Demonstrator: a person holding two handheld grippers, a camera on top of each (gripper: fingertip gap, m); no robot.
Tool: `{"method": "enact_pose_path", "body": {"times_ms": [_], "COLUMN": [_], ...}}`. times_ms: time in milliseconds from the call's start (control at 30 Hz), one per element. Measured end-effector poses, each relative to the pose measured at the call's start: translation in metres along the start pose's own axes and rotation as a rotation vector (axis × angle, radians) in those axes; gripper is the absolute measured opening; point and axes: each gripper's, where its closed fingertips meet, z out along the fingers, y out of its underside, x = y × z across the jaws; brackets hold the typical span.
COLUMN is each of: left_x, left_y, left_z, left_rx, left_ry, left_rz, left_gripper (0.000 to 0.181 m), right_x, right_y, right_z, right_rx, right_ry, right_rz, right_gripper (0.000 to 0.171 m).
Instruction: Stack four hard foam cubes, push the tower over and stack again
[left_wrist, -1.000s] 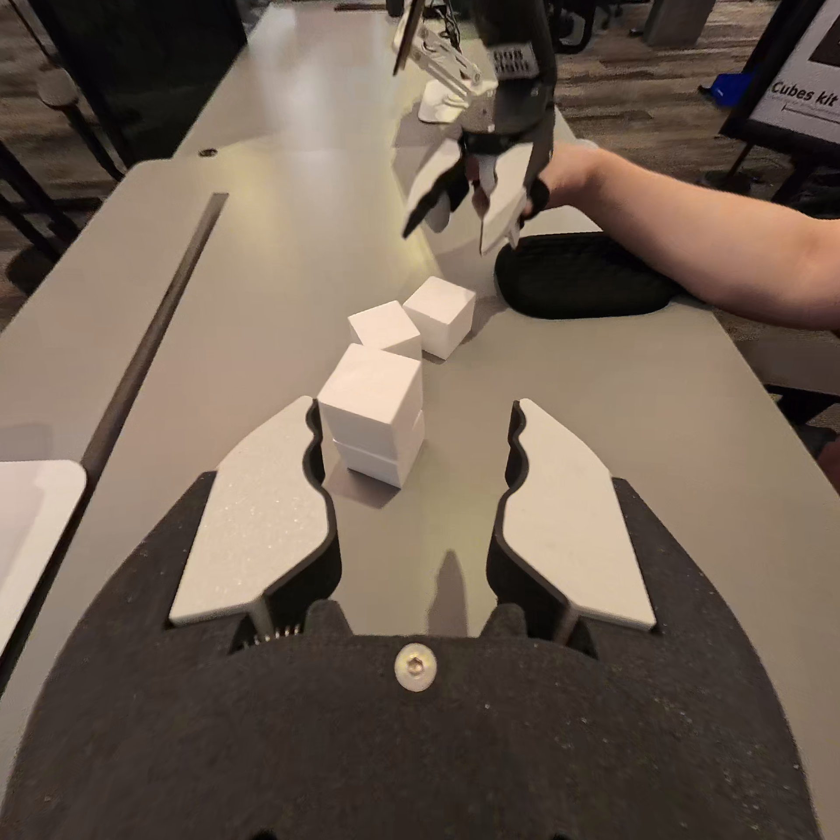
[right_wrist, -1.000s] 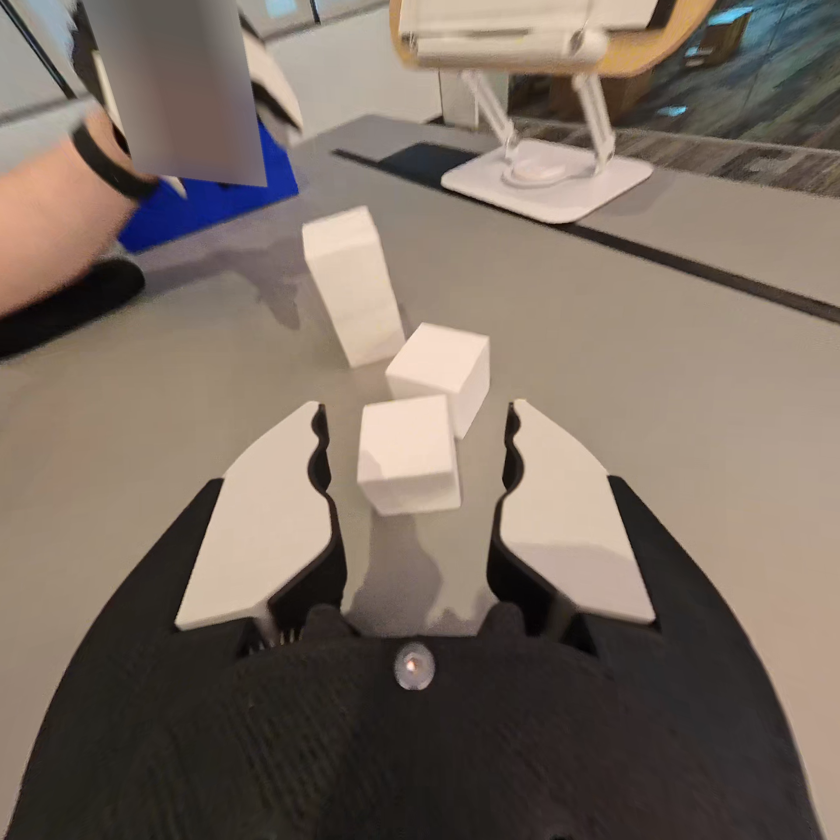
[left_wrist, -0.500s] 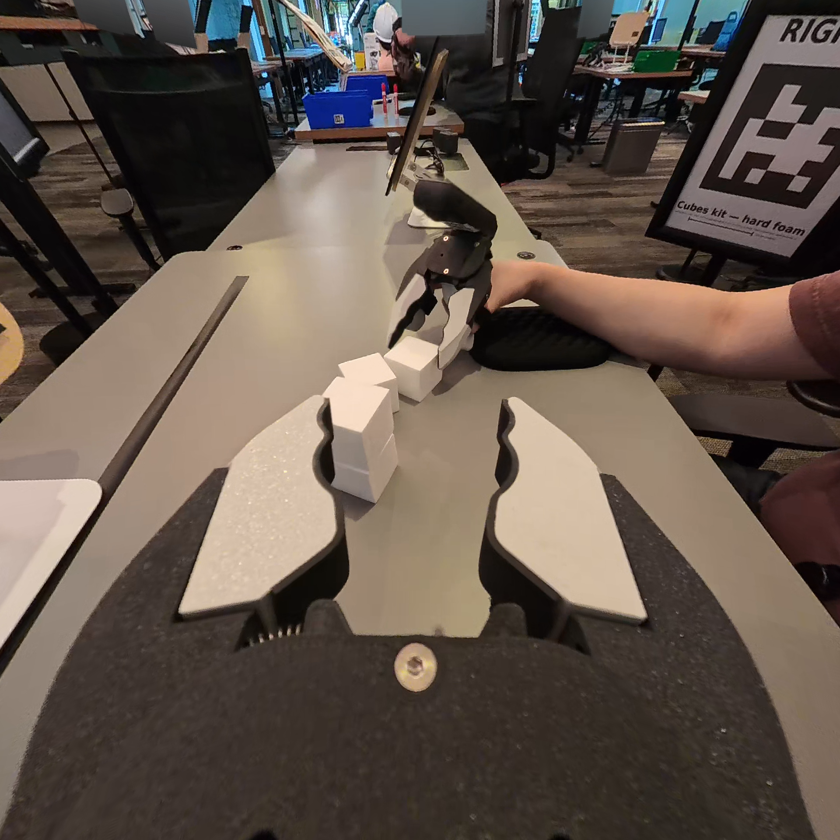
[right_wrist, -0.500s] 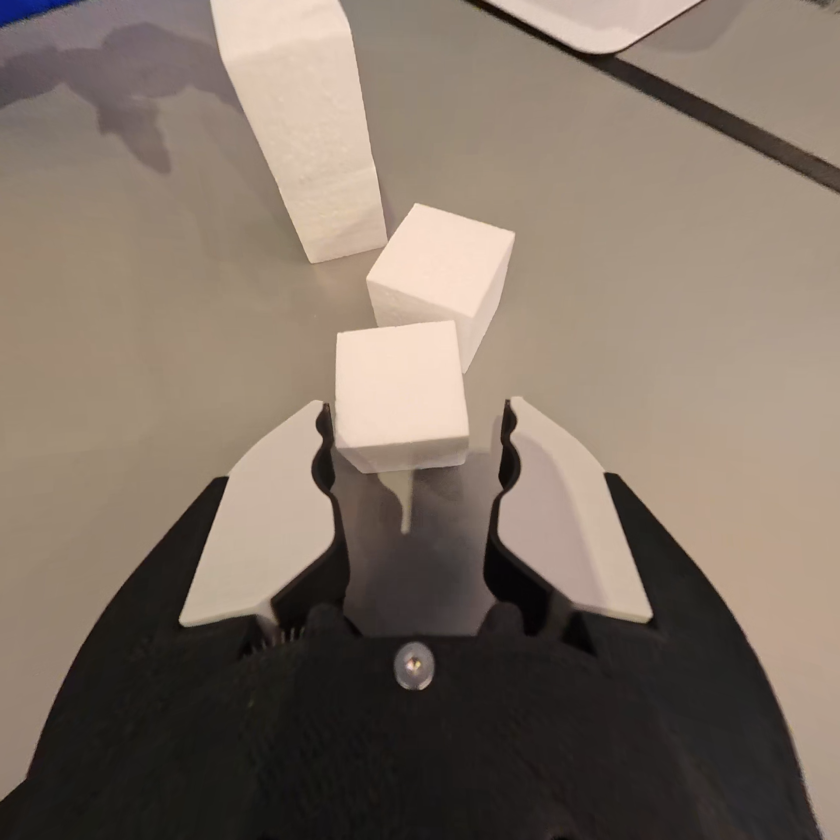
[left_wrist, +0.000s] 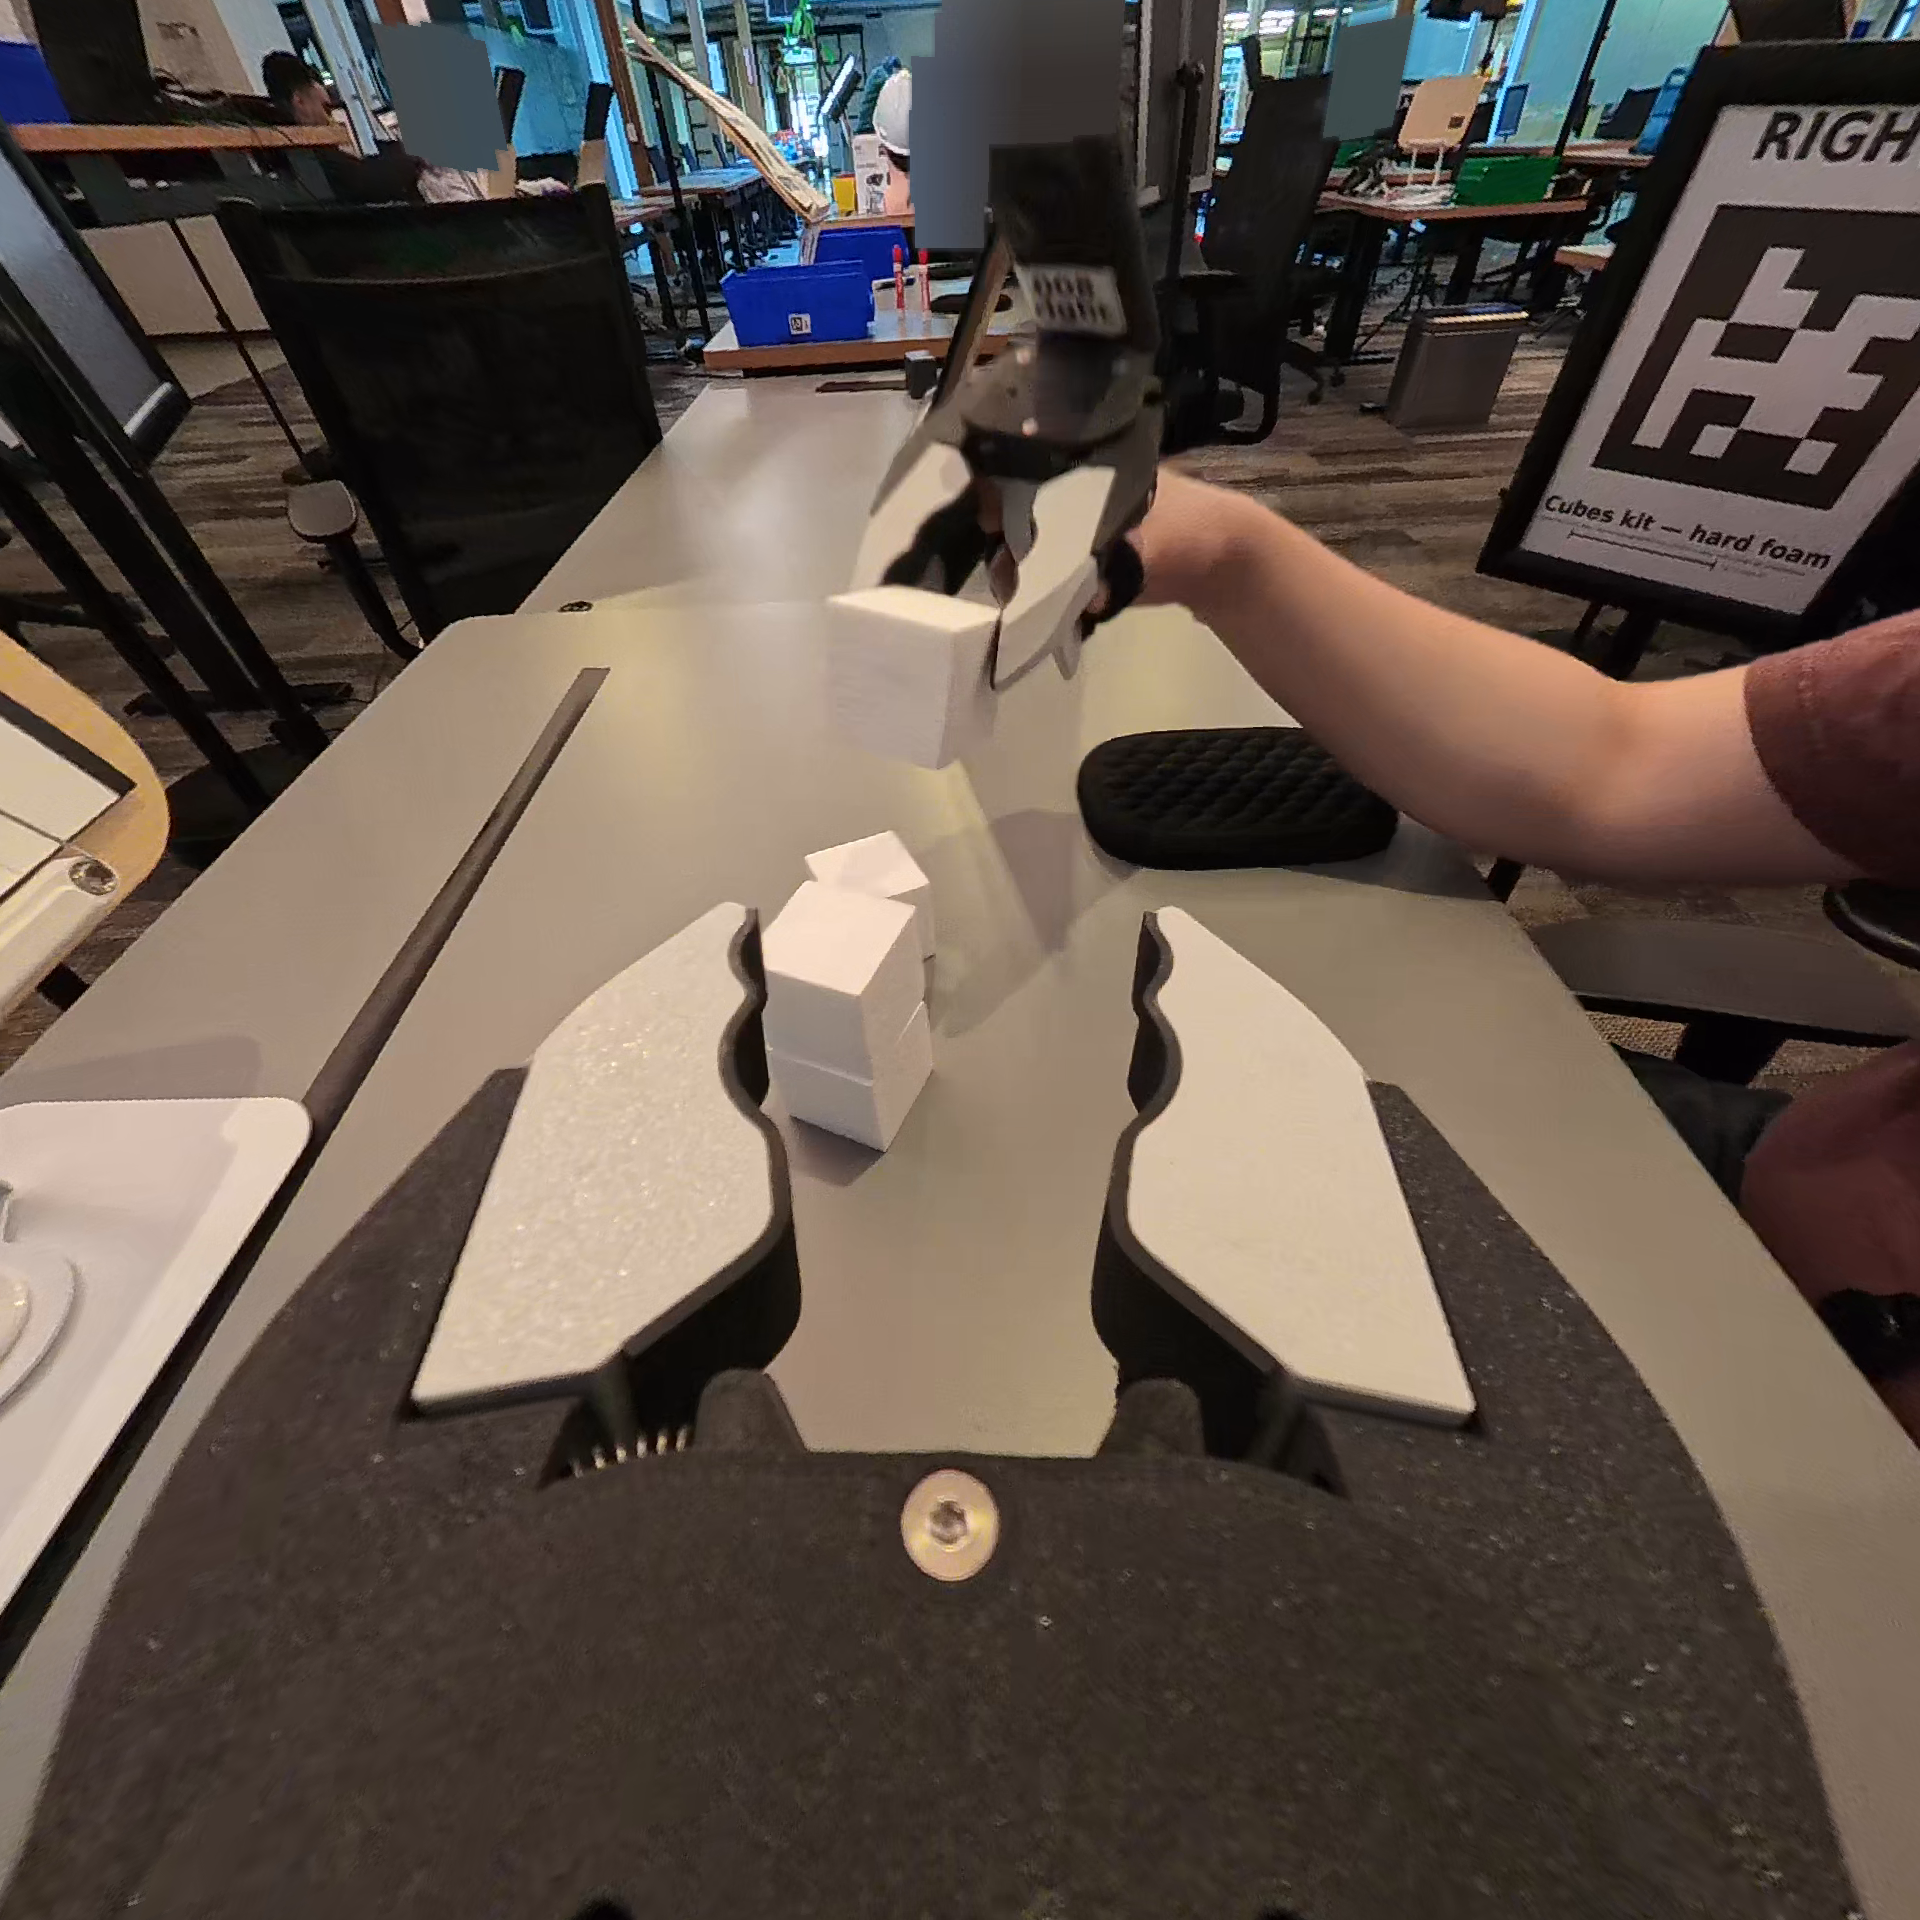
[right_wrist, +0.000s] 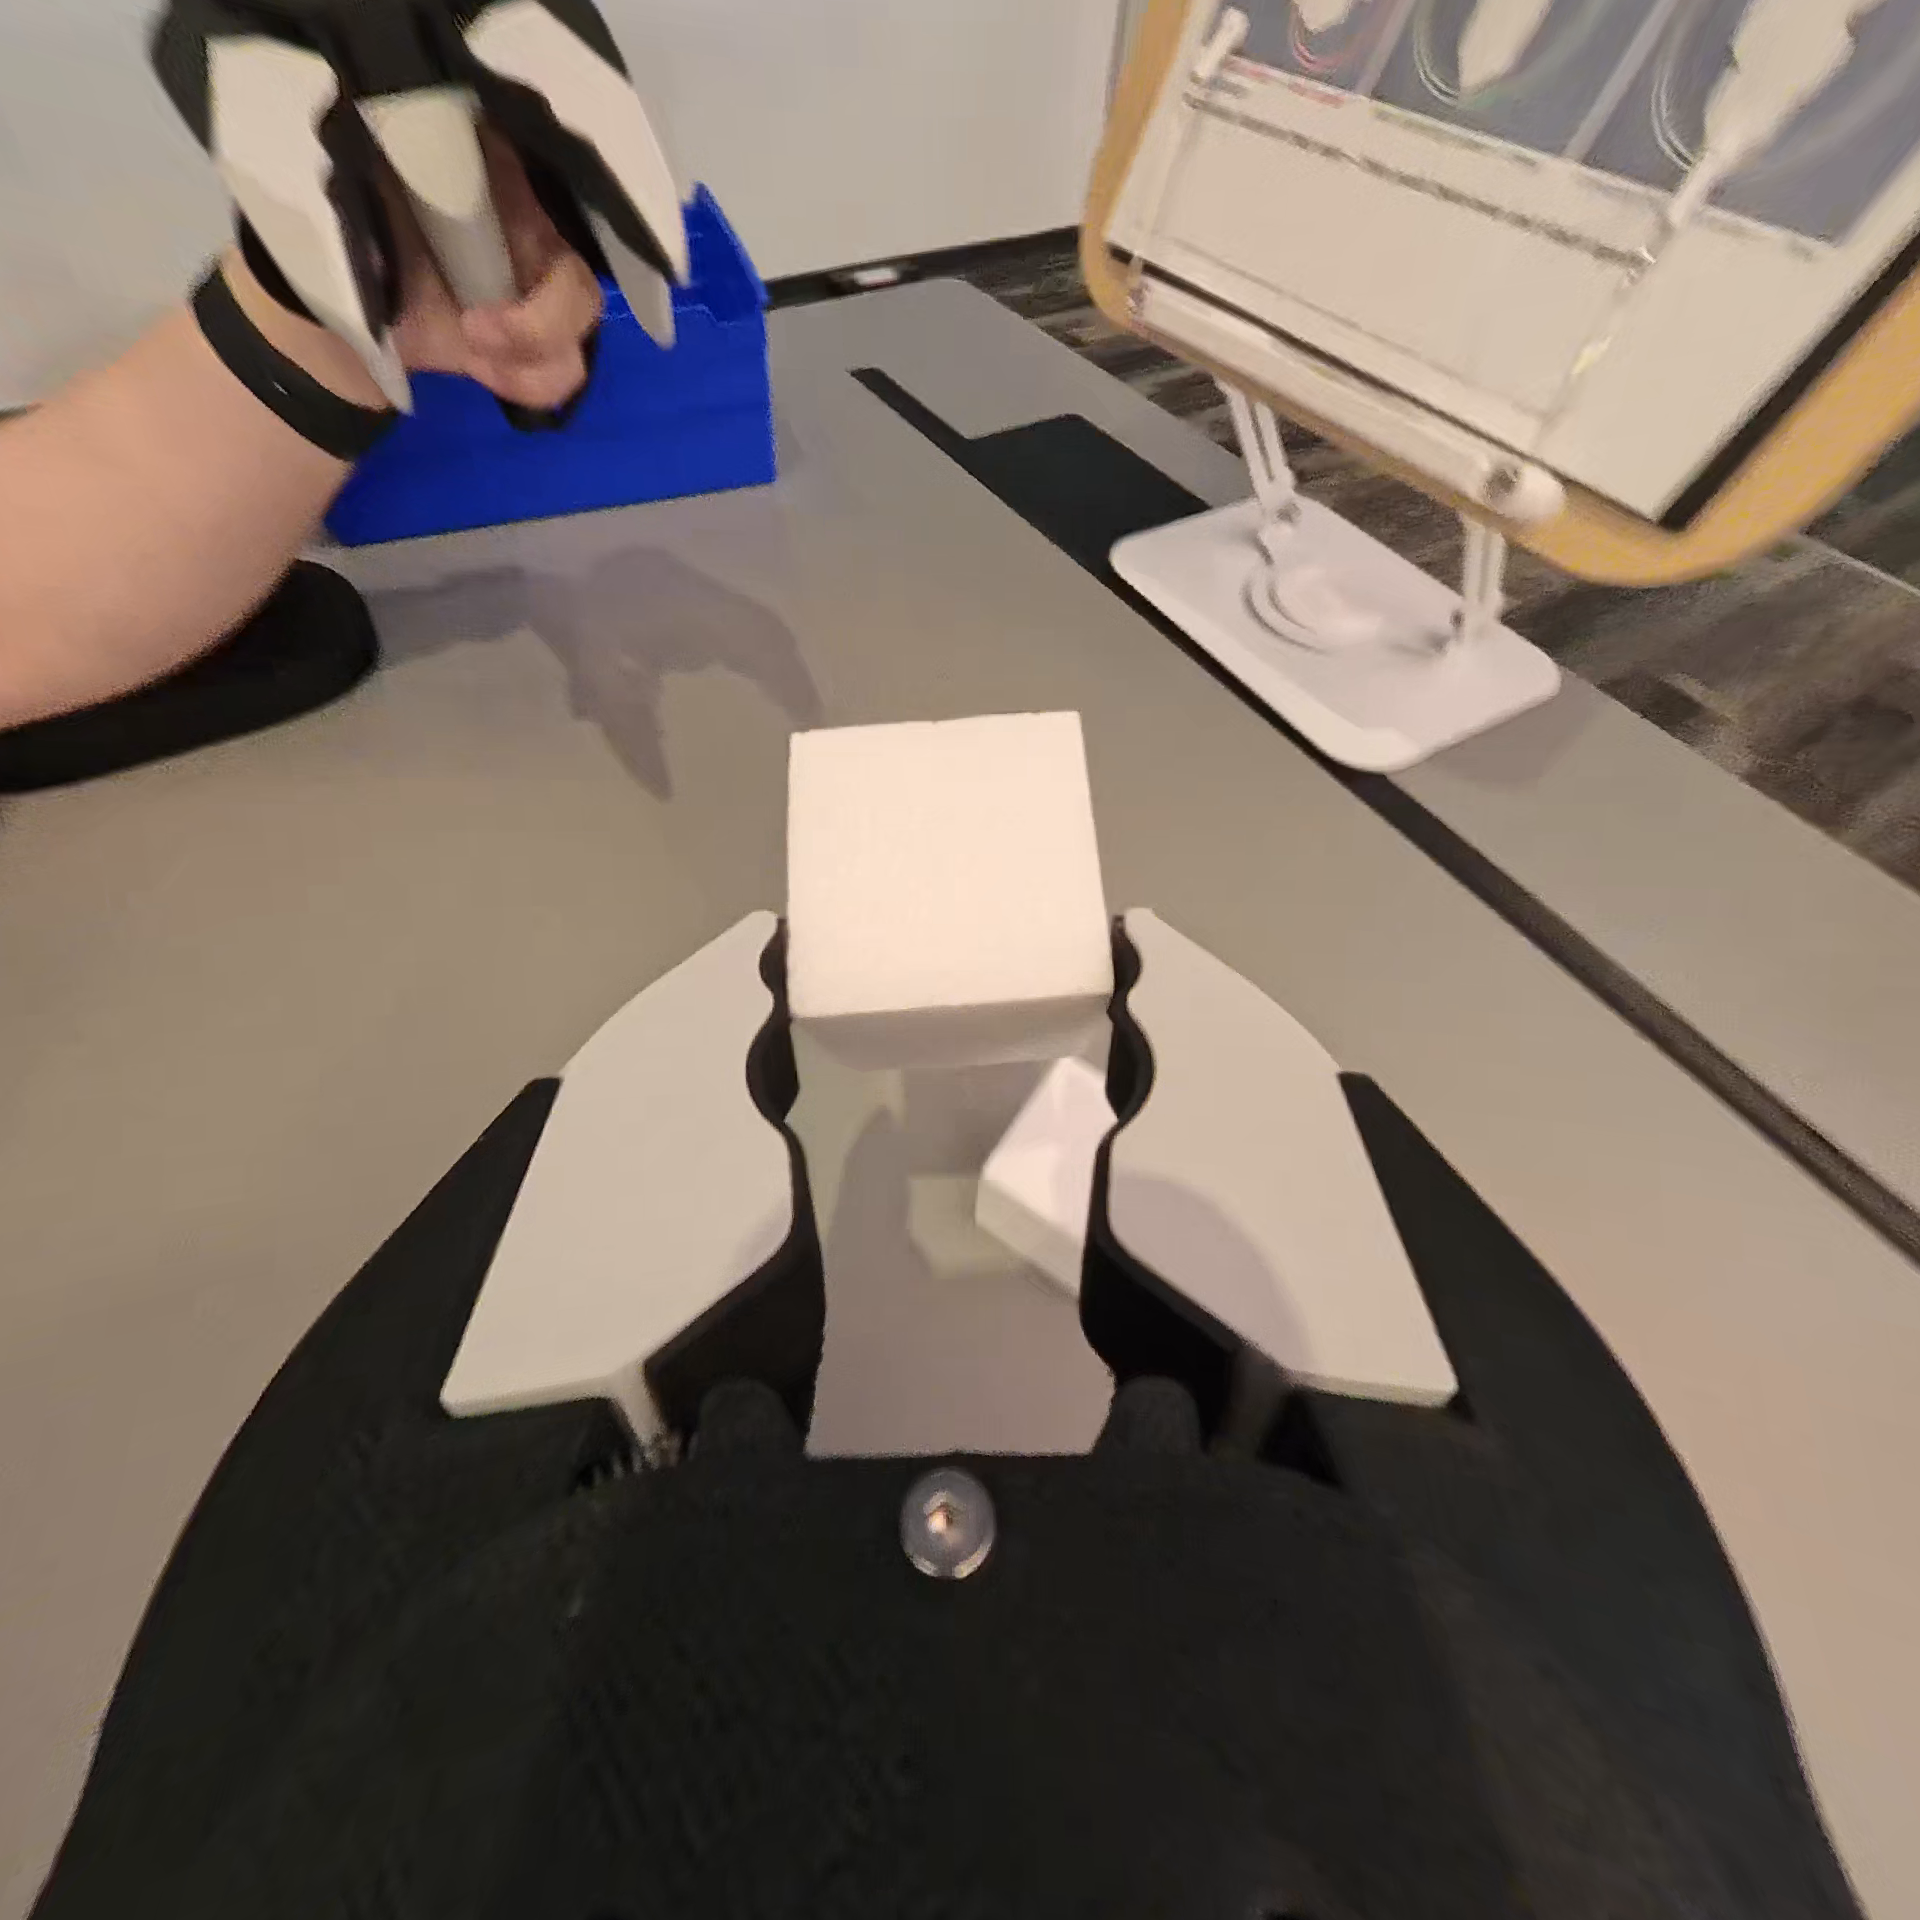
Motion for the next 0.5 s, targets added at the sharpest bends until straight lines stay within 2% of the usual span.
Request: {"method": "enact_pose_path", "body": {"times_ms": [167, 300, 500], "left_x": [-0.012, -0.017, -0.017], "left_y": [0.013, 0.01, 0.009], "left_z": [-0.001, -0.006, -0.007], "left_rx": [-0.049, -0.029, -0.033], "left_ry": [-0.048, -0.063, -0.067], "left_rz": [-0.008, -0.025, -0.018], "left_gripper": [0.071, 0.071, 0.071], "right_x": [0.003, 0.0, -0.004], "right_y": [-0.027, -0.015, 0.001], "right_z": [0.048, 0.073, 0.082], "right_rx": [-0.075, -0.141, -0.227], "right_ry": [-0.097, -0.127, -0.146], "right_rz": [0.073, 0.053, 0.024], "right_gripper": [0.058, 0.058, 0.059]}}
